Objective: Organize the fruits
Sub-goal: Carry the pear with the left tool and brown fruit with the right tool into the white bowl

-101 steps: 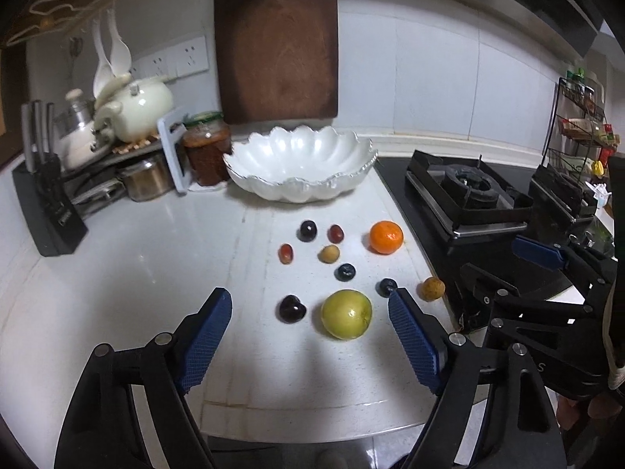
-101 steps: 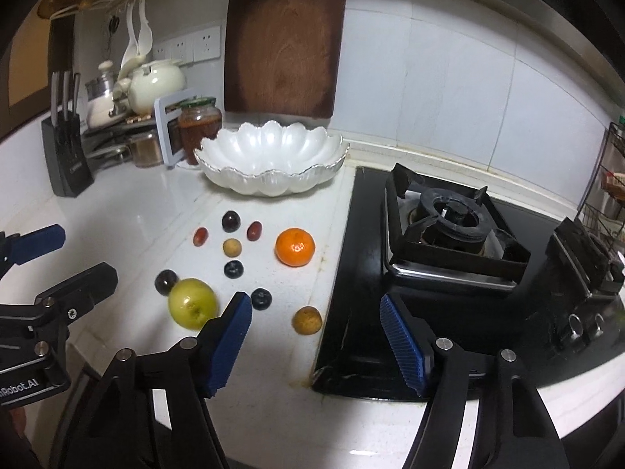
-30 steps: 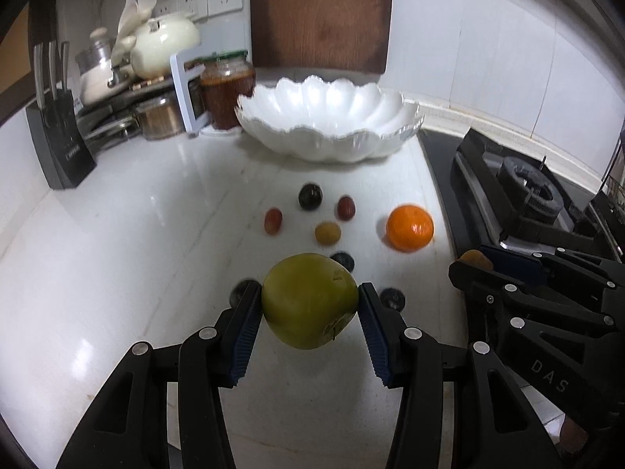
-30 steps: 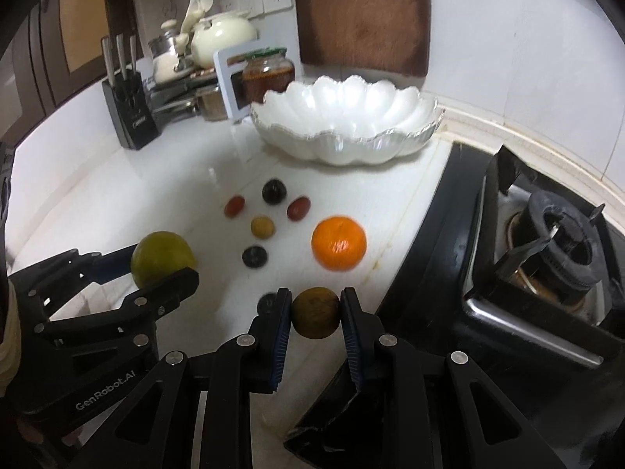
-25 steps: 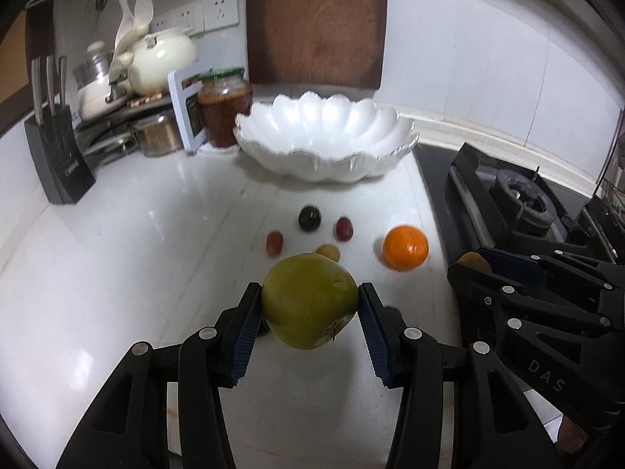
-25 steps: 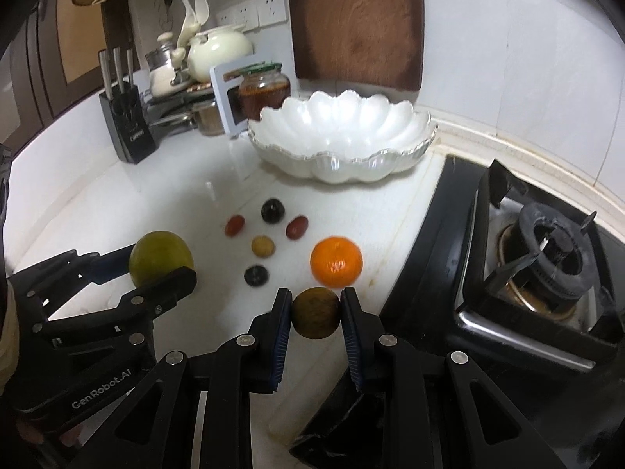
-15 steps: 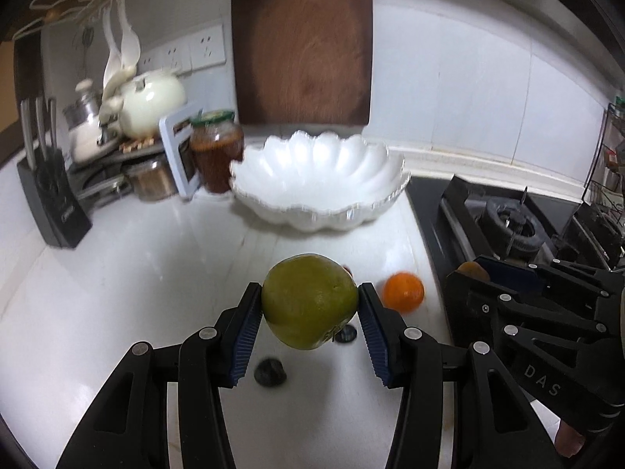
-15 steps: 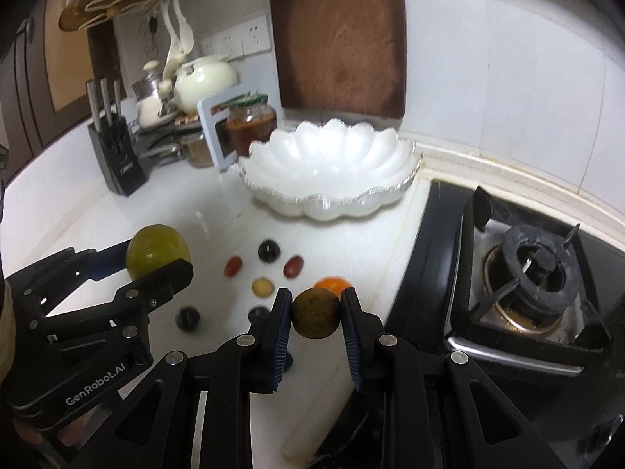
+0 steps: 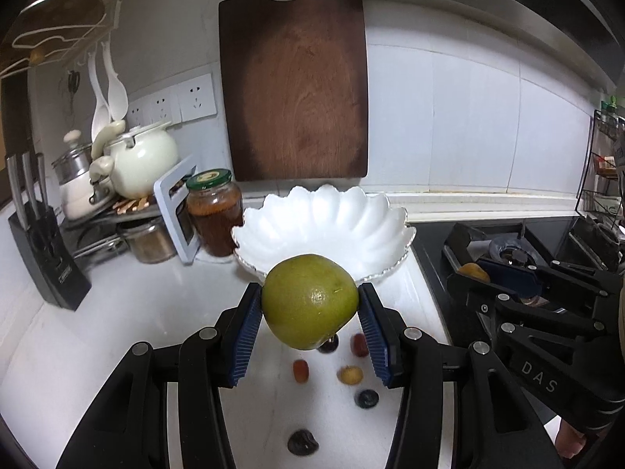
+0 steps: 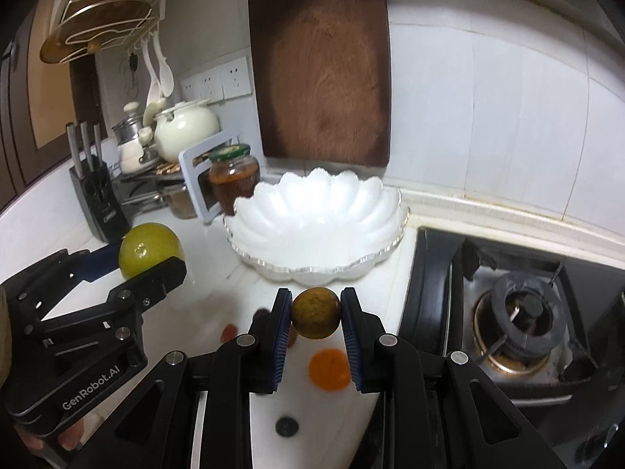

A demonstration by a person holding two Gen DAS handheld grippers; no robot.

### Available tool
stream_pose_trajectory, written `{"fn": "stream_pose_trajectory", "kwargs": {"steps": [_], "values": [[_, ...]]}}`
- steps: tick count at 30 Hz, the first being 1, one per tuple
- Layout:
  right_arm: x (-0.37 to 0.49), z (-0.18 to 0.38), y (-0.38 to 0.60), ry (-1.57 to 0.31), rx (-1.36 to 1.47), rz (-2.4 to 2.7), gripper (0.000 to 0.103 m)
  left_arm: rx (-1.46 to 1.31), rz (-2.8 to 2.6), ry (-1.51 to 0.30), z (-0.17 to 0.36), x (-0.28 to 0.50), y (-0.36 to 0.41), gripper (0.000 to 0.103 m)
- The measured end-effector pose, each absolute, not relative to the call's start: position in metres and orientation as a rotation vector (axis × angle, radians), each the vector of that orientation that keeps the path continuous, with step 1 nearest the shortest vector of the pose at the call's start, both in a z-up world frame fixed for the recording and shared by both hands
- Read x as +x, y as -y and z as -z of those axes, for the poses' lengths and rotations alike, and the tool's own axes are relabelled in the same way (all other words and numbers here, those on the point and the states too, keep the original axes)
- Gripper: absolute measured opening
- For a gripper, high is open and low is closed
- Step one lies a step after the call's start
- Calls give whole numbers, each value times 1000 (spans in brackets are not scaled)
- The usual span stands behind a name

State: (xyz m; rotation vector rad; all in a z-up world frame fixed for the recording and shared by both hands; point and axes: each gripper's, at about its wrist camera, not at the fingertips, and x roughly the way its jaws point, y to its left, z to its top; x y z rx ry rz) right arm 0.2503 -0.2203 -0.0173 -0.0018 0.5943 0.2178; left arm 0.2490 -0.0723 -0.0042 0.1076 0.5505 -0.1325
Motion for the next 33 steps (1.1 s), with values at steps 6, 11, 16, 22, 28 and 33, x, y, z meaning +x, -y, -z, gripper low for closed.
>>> {"fn": "stream_pose_trajectory", "kwargs": {"steps": [6, 11, 16, 22, 28, 33], "values": [[265, 6, 214, -574, 26, -221, 27, 111, 152, -516, -7, 265, 68, 49], [286, 1, 214, -574, 69, -222, 27, 125, 176, -497, -17, 284, 67, 49], [311, -1, 214, -593, 79, -205, 27, 130, 182, -499, -24, 308, 65, 49], [341, -2, 217, -618, 88, -173, 27, 138, 179, -508, -29, 336, 62, 49], [368, -12, 213, -620, 56, -148, 27, 135, 187, -546, -28, 366, 57, 49], [397, -15, 210, -653, 38, -149, 27, 111, 201, -619, -22, 394, 54, 49]]}}
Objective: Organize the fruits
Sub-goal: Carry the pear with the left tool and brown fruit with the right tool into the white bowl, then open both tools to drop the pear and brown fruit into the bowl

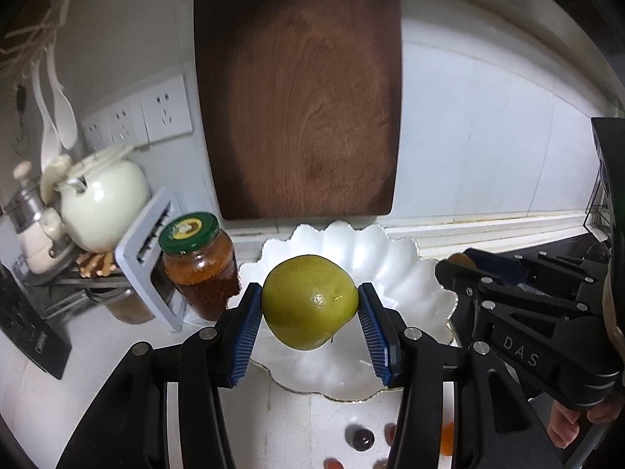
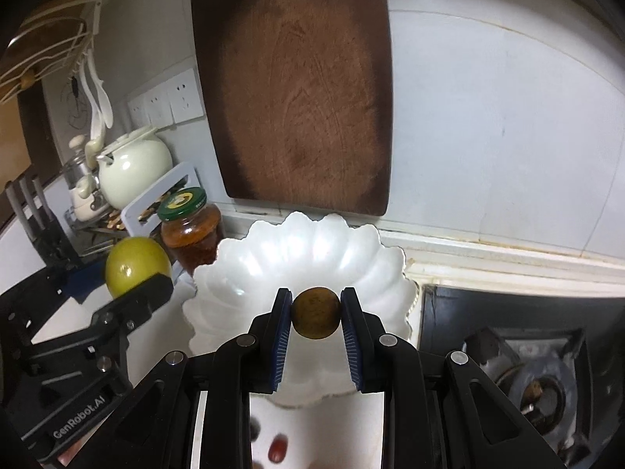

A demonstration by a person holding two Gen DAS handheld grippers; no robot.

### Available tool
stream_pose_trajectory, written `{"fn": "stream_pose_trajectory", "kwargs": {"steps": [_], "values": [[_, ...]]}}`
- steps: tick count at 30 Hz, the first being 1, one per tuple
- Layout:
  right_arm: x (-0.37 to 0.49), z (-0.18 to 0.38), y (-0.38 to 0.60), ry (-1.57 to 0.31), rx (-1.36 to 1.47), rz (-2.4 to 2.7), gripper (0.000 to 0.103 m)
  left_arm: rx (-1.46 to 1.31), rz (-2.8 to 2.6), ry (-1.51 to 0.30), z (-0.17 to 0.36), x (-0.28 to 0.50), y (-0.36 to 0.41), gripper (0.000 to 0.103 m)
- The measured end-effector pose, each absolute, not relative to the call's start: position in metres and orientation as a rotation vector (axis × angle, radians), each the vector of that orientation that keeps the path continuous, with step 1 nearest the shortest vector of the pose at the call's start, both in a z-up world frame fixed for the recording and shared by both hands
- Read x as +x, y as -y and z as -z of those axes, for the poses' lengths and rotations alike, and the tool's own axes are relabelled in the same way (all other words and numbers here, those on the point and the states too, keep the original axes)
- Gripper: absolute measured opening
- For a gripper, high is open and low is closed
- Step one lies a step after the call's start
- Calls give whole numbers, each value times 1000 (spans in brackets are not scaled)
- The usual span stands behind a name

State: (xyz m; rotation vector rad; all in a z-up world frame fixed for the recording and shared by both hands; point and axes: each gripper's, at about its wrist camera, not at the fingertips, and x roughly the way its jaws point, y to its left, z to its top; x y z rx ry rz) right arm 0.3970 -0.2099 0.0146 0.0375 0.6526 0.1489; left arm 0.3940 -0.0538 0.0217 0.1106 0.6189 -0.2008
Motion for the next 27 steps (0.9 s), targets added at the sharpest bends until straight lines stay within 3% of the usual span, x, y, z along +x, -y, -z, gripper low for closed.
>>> {"fn": "stream_pose_trajectory", "kwargs": {"steps": [27], "values": [[533, 48, 217, -952, 2, -74, 27, 127, 206, -995, 51, 551, 81, 49]]}}
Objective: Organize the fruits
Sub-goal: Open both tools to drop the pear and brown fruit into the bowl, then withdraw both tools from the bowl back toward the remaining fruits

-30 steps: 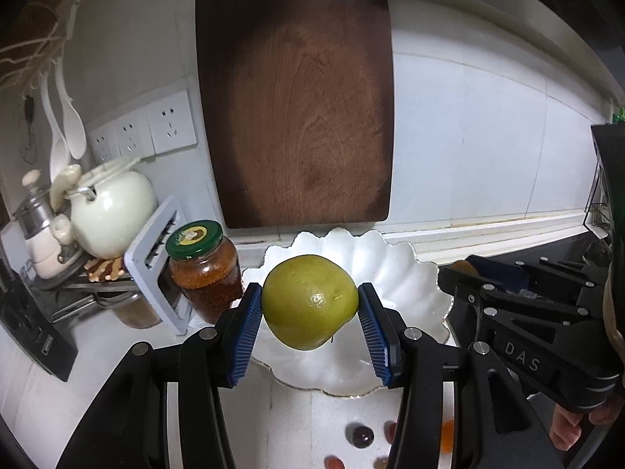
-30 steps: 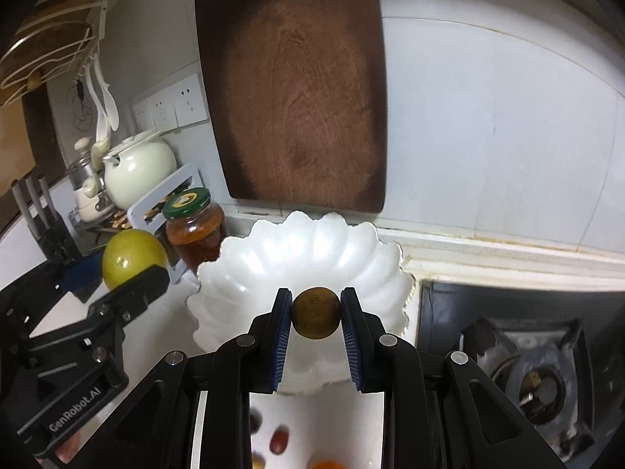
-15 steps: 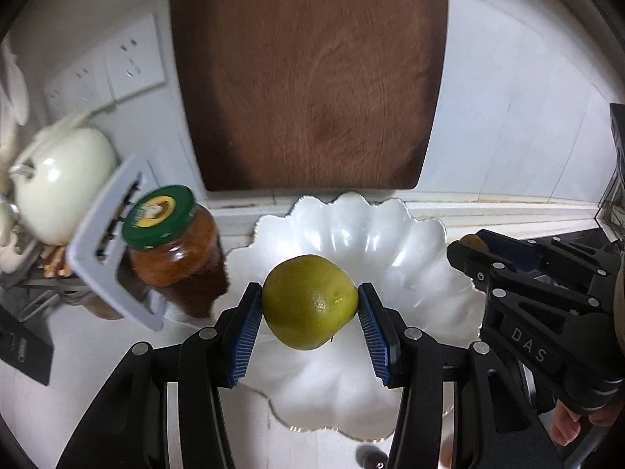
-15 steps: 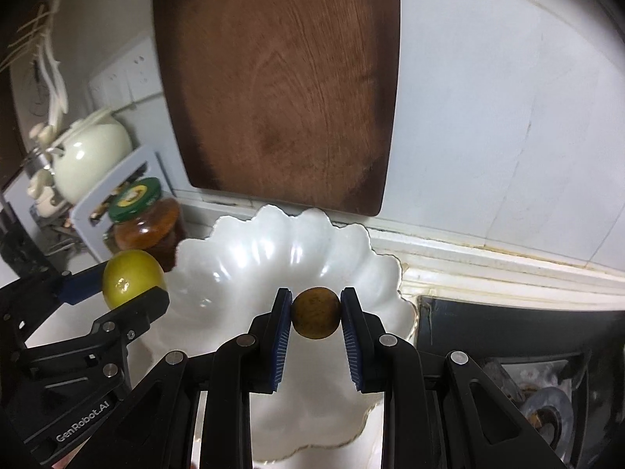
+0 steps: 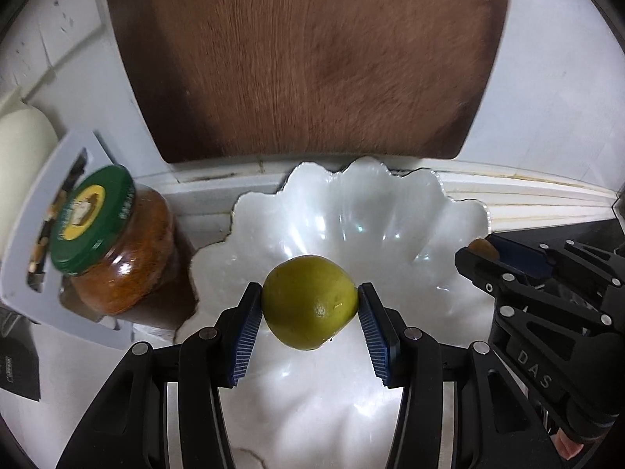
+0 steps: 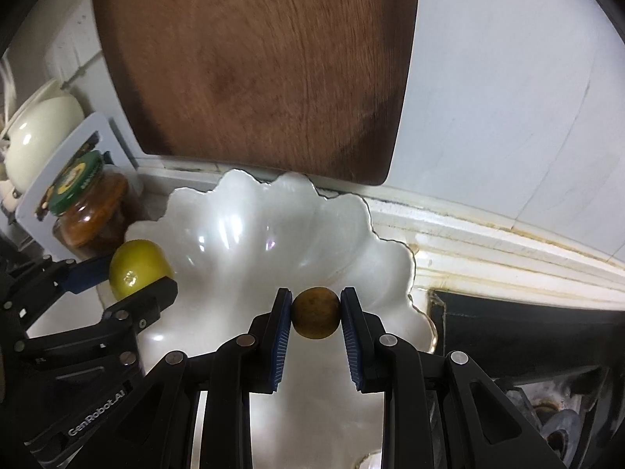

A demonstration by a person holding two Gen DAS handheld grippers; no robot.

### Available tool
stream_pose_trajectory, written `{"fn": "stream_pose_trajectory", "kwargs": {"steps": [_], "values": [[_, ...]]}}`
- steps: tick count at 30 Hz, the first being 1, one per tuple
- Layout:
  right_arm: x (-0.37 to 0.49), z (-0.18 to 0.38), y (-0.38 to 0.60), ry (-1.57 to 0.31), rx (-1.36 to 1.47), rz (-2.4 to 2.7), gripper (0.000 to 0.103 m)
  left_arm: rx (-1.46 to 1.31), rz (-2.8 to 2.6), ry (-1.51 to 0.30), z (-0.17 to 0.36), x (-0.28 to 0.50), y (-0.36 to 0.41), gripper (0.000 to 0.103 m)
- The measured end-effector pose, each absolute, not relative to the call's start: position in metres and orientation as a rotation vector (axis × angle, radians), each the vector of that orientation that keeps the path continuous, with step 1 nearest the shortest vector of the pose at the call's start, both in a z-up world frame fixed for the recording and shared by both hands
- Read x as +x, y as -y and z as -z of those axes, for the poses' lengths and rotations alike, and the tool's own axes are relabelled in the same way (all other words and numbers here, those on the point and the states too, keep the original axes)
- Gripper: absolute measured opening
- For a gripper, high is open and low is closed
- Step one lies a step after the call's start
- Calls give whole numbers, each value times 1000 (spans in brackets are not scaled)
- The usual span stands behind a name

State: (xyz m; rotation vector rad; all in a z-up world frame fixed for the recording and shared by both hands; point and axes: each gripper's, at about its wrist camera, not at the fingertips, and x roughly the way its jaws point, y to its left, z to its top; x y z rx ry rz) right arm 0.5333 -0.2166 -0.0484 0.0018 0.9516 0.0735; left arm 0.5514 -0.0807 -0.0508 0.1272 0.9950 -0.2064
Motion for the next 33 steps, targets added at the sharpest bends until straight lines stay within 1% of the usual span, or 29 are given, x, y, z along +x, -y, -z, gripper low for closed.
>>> {"fn": "stream_pose_trajectory", "kwargs": {"steps": [9, 18, 19, 20, 21, 22, 27, 33], "values": [[555, 72, 220, -1047, 42, -84, 27, 124, 181, -1095, 78, 571, 82, 49], [565, 87, 221, -1099, 43, -78, 28, 136, 157, -1130, 91, 576, 82, 49], [565, 89, 221, -1101, 42, -77, 32, 140, 149, -1124, 90, 575, 82, 51], [566, 89, 221, -1102, 42, -75, 36, 147, 140, -1112, 88, 574, 82, 57], [565, 89, 221, -1099, 38, -65, 43, 155, 129, -1098, 86, 573, 82, 61], [565, 88, 221, -1092, 33, -51, 44, 170, 111, -1077, 82, 571, 82, 63], [552, 79, 228, -1068, 28, -23, 44, 201, 75, -1020, 62, 554, 79, 65], [521, 54, 228, -1005, 30, -16, 44, 211, 70, -955, 38, 523, 73, 72]]}}
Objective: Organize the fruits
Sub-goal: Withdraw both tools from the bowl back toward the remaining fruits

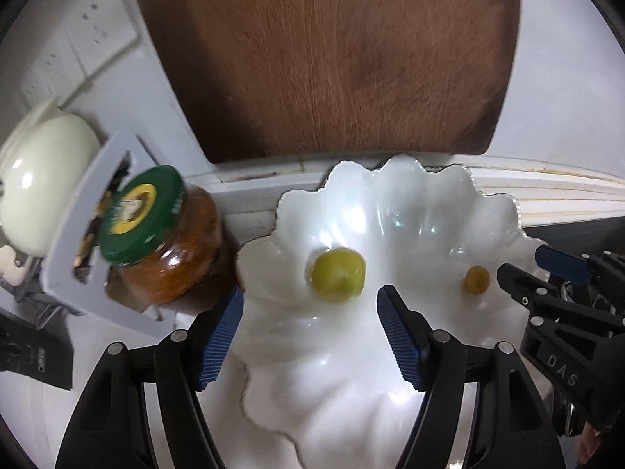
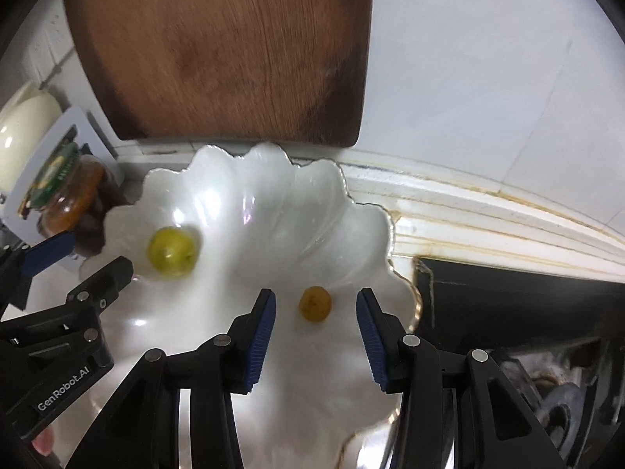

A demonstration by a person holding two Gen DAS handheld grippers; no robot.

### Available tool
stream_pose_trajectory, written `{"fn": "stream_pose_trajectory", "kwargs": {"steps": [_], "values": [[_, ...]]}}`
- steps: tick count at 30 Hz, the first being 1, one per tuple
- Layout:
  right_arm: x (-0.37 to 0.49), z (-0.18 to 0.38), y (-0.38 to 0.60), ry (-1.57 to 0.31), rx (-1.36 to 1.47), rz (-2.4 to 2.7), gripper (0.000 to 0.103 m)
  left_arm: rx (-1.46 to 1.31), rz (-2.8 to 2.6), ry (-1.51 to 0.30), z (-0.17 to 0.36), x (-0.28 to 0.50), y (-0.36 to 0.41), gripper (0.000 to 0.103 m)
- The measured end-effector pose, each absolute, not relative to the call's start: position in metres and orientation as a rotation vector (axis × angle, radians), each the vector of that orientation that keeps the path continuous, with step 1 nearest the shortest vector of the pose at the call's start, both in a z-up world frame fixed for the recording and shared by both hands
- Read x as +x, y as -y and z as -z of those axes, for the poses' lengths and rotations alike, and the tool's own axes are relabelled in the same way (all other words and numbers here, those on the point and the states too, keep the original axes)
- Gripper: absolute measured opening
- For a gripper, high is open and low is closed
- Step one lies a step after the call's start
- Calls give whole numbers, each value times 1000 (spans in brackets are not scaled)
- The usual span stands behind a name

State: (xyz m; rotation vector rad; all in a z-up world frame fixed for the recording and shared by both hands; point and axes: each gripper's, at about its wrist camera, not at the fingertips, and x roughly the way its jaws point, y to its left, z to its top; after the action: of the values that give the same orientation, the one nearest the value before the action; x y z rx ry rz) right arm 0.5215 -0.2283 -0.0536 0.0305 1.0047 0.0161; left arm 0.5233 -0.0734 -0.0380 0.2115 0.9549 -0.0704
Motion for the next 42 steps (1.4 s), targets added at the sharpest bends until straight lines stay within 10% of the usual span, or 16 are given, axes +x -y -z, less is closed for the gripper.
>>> {"fn": "stream_pose_trajectory", "kwargs": {"steps": [42], "values": [[312, -55, 205, -622, -83, -61, 58, 171, 82, -583, -52, 310, 27, 92]]}}
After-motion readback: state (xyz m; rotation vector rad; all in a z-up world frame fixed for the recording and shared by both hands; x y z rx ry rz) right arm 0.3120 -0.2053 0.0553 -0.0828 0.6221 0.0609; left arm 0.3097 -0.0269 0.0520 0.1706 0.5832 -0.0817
